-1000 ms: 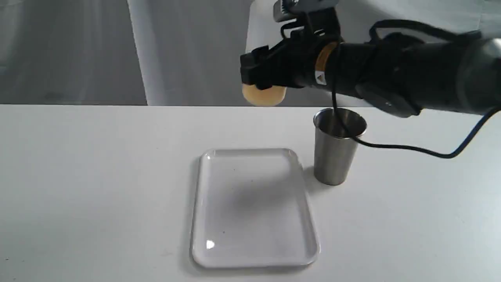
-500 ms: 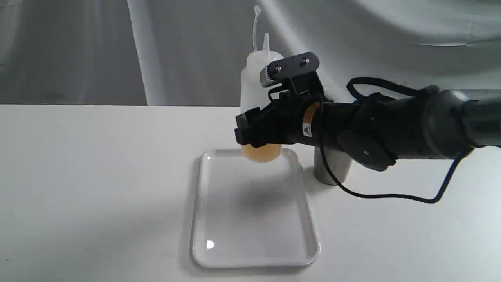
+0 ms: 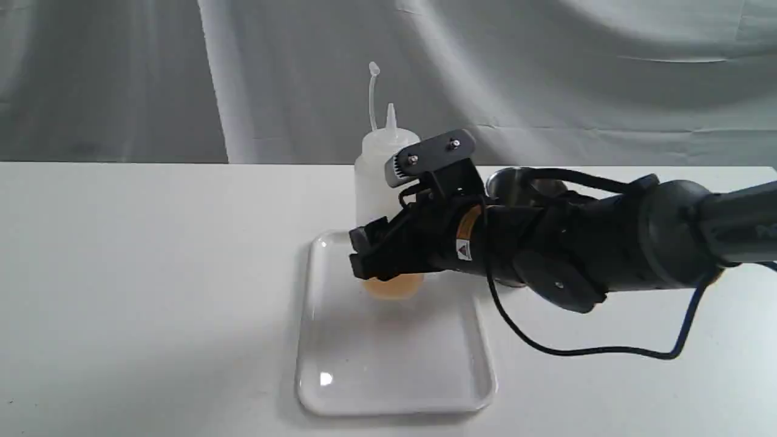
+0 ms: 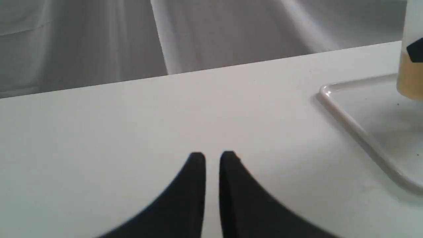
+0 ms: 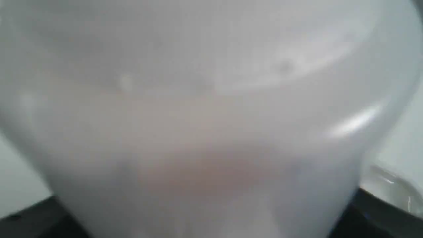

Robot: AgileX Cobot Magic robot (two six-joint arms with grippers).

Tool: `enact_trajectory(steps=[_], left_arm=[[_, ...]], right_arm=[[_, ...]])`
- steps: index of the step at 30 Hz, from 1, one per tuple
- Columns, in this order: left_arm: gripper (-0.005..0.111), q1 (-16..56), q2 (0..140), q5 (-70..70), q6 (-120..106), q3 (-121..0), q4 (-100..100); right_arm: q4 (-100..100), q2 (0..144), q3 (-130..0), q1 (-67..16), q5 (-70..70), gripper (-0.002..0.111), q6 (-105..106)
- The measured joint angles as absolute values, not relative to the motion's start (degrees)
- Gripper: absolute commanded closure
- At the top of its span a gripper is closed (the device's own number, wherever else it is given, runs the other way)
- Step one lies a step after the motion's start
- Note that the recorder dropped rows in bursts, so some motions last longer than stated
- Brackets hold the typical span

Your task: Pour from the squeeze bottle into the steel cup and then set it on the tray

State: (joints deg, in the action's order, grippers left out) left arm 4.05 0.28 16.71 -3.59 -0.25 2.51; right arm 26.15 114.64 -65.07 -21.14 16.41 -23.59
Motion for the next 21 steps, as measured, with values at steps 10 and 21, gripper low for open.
enact_trajectory(steps=[10,21], left_arm=[[0.098,4.1,0.3,16.7,-3.6,-0.3,2.5],[0.098,4.1,0.3,16.7,-3.6,-0.3,2.5]], right_arm=[[23.6,117.4,-65.1,-22.5,16.6,0.059,-16.4],[19.5,117.5,-65.1,-22.6,16.1,0.059,-8.5]])
